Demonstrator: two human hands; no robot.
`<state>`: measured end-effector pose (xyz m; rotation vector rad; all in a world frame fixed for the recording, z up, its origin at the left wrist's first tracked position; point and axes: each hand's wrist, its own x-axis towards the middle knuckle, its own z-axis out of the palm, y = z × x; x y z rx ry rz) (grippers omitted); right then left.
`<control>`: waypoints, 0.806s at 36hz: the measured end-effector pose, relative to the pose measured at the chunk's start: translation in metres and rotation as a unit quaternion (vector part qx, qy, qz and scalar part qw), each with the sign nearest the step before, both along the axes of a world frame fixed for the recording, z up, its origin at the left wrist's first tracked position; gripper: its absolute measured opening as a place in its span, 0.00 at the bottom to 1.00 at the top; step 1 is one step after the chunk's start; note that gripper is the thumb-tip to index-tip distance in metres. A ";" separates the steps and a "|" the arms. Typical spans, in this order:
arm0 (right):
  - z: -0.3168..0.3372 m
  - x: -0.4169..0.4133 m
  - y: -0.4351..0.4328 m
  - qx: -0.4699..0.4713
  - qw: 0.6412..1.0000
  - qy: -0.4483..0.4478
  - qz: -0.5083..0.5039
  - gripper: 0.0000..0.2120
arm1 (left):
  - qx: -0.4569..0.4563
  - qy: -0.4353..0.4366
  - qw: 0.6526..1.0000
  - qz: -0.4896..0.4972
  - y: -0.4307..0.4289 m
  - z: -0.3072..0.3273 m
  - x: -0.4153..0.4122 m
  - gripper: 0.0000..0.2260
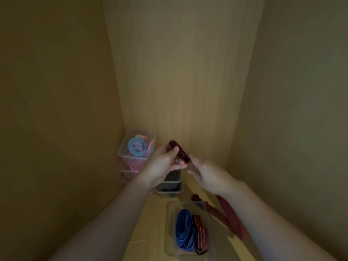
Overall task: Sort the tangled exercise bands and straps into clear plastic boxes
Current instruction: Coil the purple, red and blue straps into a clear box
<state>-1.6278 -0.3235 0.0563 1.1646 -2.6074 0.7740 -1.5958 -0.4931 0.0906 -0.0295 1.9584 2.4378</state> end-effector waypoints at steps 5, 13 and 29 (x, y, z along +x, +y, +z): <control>0.001 -0.004 0.005 0.000 0.999 0.049 -0.005 0.18 | -0.013 -0.016 1.000 -0.004 -0.001 0.001 0.004 0.08; 0.009 -0.001 0.009 0.041 0.996 0.073 -0.007 0.17 | -0.108 0.008 0.994 0.010 -0.004 0.002 0.003 0.13; 0.023 -0.002 0.015 0.077 0.982 0.170 -0.016 0.22 | -0.268 0.052 0.962 0.022 -0.009 0.009 0.003 0.05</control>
